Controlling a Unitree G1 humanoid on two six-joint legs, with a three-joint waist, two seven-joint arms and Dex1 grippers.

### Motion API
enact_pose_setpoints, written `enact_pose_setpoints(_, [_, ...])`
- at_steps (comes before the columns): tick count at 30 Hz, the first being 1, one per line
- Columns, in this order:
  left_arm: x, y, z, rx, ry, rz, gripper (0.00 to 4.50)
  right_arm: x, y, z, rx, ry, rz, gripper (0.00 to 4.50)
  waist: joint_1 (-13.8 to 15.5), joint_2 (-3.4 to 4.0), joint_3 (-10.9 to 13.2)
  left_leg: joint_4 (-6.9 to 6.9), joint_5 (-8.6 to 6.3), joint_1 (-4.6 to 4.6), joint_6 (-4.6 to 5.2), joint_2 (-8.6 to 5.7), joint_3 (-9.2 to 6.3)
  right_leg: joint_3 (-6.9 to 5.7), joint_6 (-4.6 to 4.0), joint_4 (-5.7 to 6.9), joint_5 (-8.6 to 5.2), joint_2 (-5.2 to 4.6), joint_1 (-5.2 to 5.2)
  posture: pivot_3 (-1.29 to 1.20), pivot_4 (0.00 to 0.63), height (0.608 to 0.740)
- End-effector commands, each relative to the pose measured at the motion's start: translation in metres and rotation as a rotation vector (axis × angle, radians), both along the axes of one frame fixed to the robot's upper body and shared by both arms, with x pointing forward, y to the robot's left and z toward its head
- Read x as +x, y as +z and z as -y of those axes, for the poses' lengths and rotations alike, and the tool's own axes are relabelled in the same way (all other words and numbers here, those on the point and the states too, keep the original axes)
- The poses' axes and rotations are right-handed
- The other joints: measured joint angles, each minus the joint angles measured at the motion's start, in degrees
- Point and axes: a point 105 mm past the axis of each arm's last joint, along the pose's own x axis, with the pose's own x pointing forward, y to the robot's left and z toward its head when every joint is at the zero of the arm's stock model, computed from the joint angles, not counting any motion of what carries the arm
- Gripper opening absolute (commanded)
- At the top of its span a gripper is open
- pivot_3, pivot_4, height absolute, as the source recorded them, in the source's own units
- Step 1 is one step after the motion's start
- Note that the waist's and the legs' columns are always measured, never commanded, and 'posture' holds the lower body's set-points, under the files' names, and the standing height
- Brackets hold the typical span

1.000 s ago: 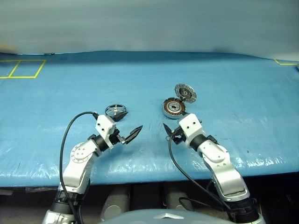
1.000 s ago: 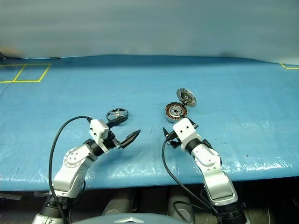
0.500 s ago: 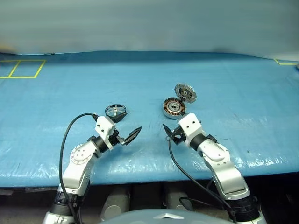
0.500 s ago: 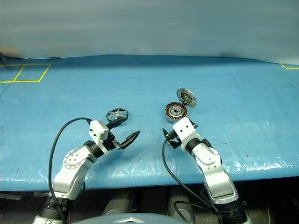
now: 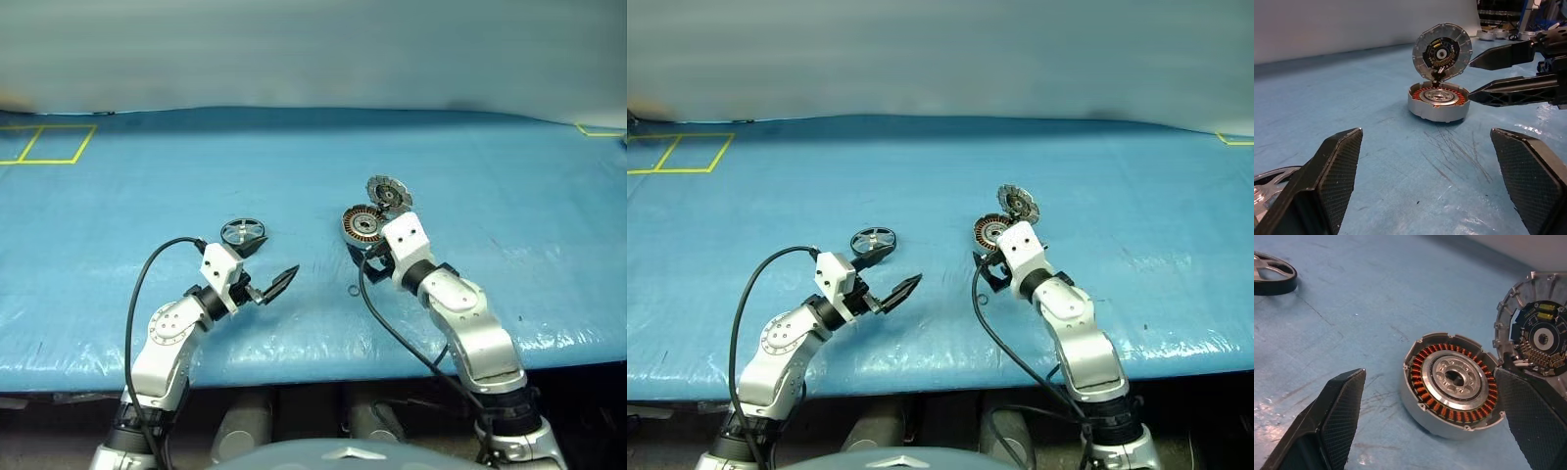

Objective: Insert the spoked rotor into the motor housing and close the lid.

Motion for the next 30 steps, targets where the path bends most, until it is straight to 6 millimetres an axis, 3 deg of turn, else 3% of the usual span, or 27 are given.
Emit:
enact_pose_setpoints(1, [-0.001,0.013,0.006,-0.009,-0.019,0.049,4.50,0.007,0.004,-0.007,-0.097,0.067,-0.062,4.44,-0.02,0.00,0.00,0.00,0.00,0.00,0.00,0.00,-0.01,-0.02,0.00,0.01,0.00,0.00,0.01,0.00,0.150,0.740])
enact_pose_setpoints(10, [-0.003,0.006,0.007,-0.024,-0.003,0.037,4.50,0.026,0.000,-0.016,-0.220,0.167,-0.226,4.44,0.04,0.00,0.00,-0.02,0.00,-0.05,0.03,-0.03,-0.02,-0.05,-0.03,-0.05,0.01,-0.01,0.00,0.00,0.150,0.740])
enact_pose_setpoints(17, [-0.007,0.000,0.005,-0.028,0.021,0.031,4.50,0.046,-0.003,-0.009,-0.252,0.087,-0.281,4.44,0.00,0.00,0.00,-0.01,0.00,-0.04,0.03,-0.02,-0.01,-0.04,-0.03,-0.02,0.01,-0.01,-0.01,0.00,0.150,0.740])
enact_pose_setpoints(30, [-0.009,0.004,0.004,-0.040,0.021,0.045,4.50,0.048,-0.013,-0.011,-0.276,0.125,-0.362,4.44,-0.14,0.00,0.00,-0.01,0.00,-0.04,0.03,-0.03,-0.01,-0.04,-0.02,-0.02,0.03,-0.01,-0.01,0.00,0.150,0.740])
